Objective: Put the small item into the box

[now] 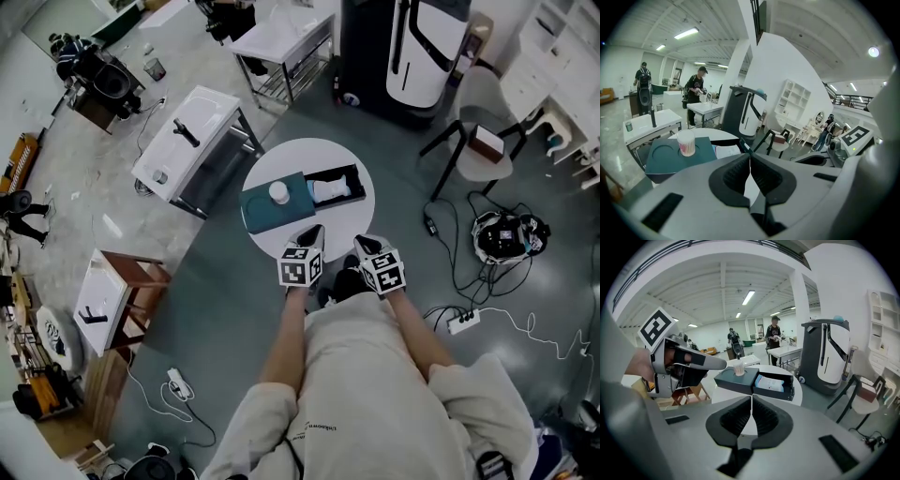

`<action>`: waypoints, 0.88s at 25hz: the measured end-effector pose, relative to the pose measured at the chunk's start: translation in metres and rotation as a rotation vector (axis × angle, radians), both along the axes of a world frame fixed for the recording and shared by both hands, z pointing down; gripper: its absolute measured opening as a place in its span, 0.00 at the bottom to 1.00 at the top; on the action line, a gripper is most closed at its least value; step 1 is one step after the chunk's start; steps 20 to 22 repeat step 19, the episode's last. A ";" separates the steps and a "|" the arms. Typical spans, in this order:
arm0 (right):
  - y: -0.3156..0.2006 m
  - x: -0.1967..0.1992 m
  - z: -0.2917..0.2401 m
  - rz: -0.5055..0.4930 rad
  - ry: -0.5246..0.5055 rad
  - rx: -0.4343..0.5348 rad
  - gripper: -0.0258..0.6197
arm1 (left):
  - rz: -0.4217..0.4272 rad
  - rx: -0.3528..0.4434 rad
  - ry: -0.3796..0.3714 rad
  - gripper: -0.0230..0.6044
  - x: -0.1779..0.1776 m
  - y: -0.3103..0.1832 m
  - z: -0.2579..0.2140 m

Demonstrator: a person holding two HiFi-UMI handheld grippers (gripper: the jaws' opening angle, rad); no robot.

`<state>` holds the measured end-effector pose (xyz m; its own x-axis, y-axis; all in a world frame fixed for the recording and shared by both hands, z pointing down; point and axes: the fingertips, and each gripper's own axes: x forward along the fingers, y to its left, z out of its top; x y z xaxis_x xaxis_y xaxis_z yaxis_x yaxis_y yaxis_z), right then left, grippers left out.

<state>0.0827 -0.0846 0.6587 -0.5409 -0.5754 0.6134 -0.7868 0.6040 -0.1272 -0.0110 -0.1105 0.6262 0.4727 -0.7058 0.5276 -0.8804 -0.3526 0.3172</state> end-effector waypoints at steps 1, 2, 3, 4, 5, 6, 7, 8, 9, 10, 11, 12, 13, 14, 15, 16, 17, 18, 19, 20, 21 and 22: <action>0.000 0.000 0.001 -0.002 0.002 0.000 0.10 | -0.002 -0.001 0.000 0.07 0.000 0.000 0.001; -0.001 0.000 0.001 -0.004 0.002 0.001 0.10 | -0.004 -0.002 -0.001 0.07 0.000 -0.001 0.001; 0.000 0.001 0.001 -0.005 -0.002 -0.001 0.10 | -0.005 -0.001 -0.001 0.07 0.001 -0.001 0.001; 0.000 0.001 0.002 -0.002 -0.013 -0.007 0.10 | -0.006 0.000 -0.001 0.07 0.001 0.000 0.001; 0.001 0.001 0.002 0.005 -0.030 -0.017 0.10 | -0.006 0.000 -0.001 0.07 0.001 0.000 0.002; 0.001 0.001 0.003 0.014 -0.047 -0.026 0.10 | -0.008 -0.001 -0.003 0.07 0.001 0.001 0.002; 0.000 0.001 0.003 0.021 -0.057 -0.033 0.10 | -0.009 -0.003 -0.005 0.07 -0.001 0.001 0.002; -0.001 0.001 0.003 0.025 -0.061 -0.036 0.10 | -0.011 -0.005 -0.008 0.07 -0.002 0.002 0.003; -0.002 0.001 0.004 0.027 -0.062 -0.038 0.10 | -0.012 -0.007 -0.011 0.07 -0.004 0.002 0.004; -0.004 0.000 0.004 0.028 -0.062 -0.040 0.10 | -0.014 -0.008 -0.012 0.07 -0.006 0.002 0.004; -0.005 0.000 0.005 0.030 -0.063 -0.042 0.10 | -0.018 -0.009 -0.012 0.07 -0.008 0.002 0.004; -0.006 -0.002 0.005 0.031 -0.064 -0.042 0.10 | -0.023 -0.009 -0.012 0.07 -0.010 0.002 0.005; -0.007 -0.003 0.005 0.032 -0.064 -0.041 0.10 | -0.029 -0.009 -0.012 0.07 -0.013 0.001 0.005; -0.008 -0.004 0.006 0.035 -0.064 -0.038 0.10 | -0.036 -0.011 -0.012 0.07 -0.015 0.001 0.006; -0.009 -0.004 0.006 0.043 -0.065 -0.034 0.10 | -0.041 -0.014 -0.012 0.07 -0.017 0.002 0.008; -0.010 -0.003 0.006 0.056 -0.067 -0.030 0.10 | -0.046 -0.018 -0.013 0.07 -0.020 0.002 0.010; -0.013 -0.003 0.005 0.070 -0.069 -0.025 0.10 | -0.049 -0.022 -0.015 0.07 -0.022 0.002 0.011; -0.015 -0.002 0.004 0.084 -0.070 -0.020 0.10 | -0.052 -0.025 -0.017 0.07 -0.024 0.002 0.012; -0.018 -0.001 0.003 0.098 -0.071 -0.016 0.10 | -0.054 -0.028 -0.019 0.07 -0.025 0.002 0.014; -0.018 -0.001 0.003 0.098 -0.071 -0.016 0.10 | -0.054 -0.028 -0.019 0.07 -0.025 0.002 0.014; -0.018 -0.001 0.003 0.098 -0.071 -0.016 0.10 | -0.054 -0.028 -0.019 0.07 -0.025 0.002 0.014; -0.018 -0.001 0.003 0.098 -0.071 -0.016 0.10 | -0.054 -0.028 -0.019 0.07 -0.025 0.002 0.014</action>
